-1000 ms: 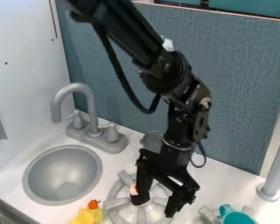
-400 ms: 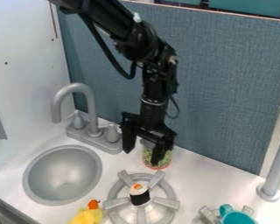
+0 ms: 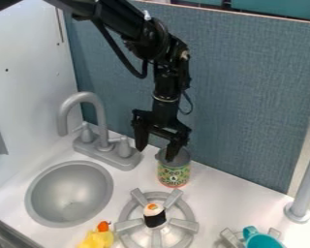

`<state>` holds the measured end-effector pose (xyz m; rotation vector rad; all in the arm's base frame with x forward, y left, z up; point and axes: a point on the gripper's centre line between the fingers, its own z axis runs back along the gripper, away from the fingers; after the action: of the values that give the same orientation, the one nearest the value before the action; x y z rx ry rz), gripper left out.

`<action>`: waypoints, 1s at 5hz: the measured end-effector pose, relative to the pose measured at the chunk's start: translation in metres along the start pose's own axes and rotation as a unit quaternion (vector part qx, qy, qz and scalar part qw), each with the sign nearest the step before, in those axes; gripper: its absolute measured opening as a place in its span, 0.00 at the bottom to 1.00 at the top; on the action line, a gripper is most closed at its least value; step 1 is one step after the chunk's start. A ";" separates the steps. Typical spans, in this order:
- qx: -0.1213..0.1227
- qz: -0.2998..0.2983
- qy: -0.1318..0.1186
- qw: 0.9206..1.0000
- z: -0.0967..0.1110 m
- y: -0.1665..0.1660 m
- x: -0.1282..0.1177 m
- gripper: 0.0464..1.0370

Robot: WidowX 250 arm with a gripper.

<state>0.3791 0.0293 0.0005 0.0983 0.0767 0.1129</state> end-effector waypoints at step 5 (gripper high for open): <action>0.061 0.052 -0.002 0.997 -0.036 0.066 0.040 0.96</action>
<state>0.4087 0.1028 -0.0317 0.2252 0.0750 0.2124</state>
